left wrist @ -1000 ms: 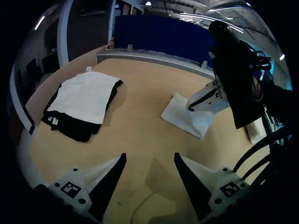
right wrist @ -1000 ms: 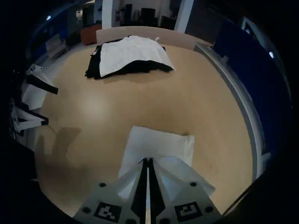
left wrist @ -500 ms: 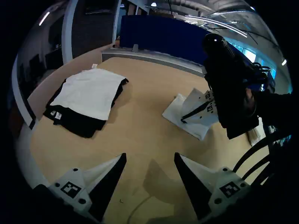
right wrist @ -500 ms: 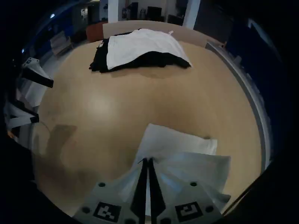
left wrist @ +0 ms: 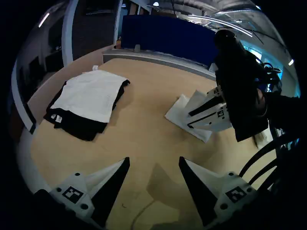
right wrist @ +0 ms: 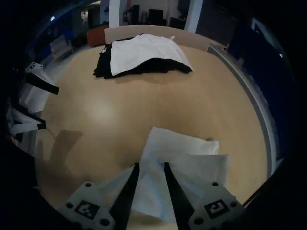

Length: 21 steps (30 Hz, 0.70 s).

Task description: Fold towel

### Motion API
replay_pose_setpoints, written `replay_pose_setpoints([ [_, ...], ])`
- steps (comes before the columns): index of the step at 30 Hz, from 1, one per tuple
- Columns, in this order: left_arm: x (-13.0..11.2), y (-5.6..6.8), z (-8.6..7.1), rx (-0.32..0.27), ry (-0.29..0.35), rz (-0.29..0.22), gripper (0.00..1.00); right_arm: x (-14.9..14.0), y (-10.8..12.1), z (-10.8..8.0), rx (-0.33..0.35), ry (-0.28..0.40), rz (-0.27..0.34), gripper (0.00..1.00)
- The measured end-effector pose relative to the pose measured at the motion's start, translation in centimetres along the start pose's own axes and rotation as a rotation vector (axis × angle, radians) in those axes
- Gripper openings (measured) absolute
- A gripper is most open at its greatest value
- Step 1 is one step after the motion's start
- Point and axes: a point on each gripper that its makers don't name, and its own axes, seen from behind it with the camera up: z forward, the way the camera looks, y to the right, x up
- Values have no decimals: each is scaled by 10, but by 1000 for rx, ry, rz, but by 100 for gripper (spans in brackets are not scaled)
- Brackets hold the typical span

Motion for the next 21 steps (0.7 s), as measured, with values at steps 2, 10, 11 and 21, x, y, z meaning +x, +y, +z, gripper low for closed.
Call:
replay_pose_setpoints([
  [2, -1, 0, 0, 0, 0, -1, 95, 2, 0, -4, -3, 14, 9, 62],
  [10, 0, 1, -2, -5, 1, 6, 95, 7, 1, -23, -19, 81, 78, 77],
  [11, 1, 1, -2, -6, 1, 8, 95, 7, 1, -26, -21, 90, 90, 80],
  [21, 6, 2, -3, -9, 6, 16, 95, -7, -2, -49, -81, 146, 217, 93],
])
